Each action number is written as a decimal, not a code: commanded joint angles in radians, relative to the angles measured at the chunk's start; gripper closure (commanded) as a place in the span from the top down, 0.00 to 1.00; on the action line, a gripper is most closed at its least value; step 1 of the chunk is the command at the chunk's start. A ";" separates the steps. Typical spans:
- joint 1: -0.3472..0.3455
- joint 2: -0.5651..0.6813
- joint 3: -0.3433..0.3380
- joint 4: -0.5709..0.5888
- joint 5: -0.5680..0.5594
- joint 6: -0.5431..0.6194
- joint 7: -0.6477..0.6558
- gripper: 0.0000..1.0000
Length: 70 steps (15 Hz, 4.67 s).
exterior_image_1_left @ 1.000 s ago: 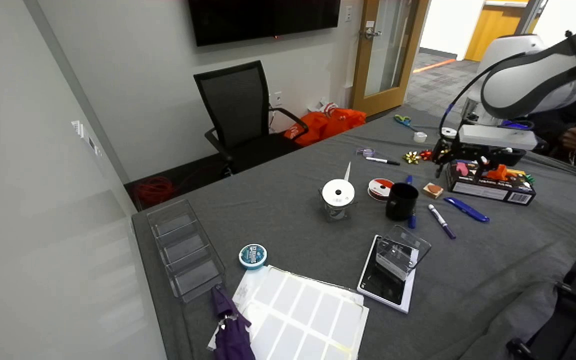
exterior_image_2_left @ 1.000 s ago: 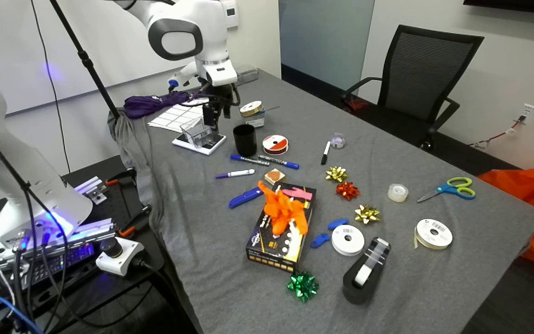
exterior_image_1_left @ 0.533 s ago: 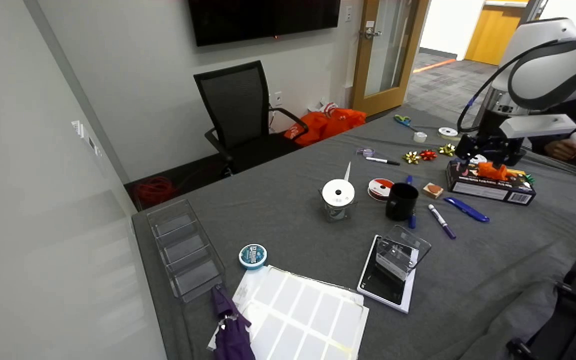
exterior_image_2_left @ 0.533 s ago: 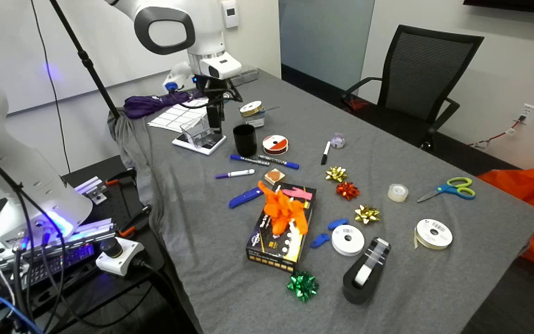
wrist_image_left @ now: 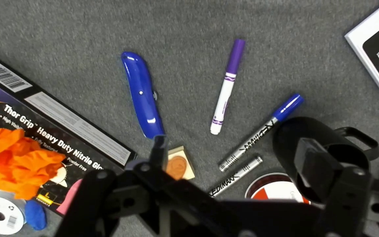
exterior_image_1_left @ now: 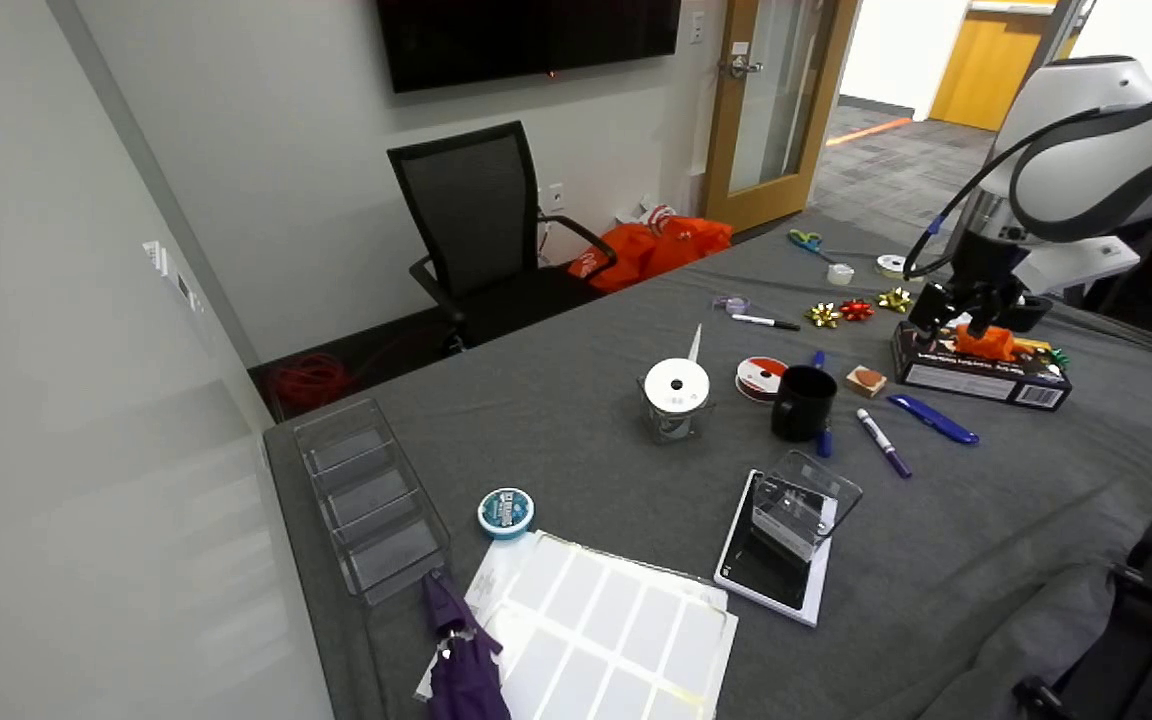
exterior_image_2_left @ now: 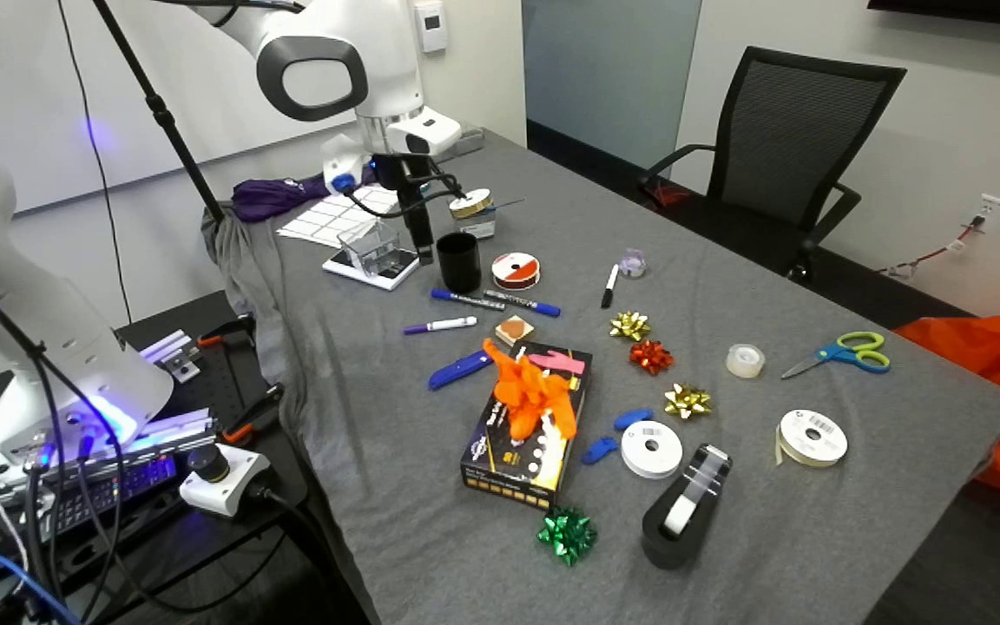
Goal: Move the black cup forward and place the purple marker first then the blue blade cutter
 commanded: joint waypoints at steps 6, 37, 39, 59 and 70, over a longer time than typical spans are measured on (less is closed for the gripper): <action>-0.014 0.094 0.019 0.036 0.115 0.012 -0.066 1.00; -0.051 0.467 0.065 0.108 0.144 0.233 -0.054 0.64; -0.051 0.462 0.074 0.103 0.149 0.232 -0.055 0.60; -0.049 0.475 0.081 0.108 0.146 0.264 -0.051 0.26; -0.049 0.501 0.080 0.118 0.145 0.286 -0.041 0.09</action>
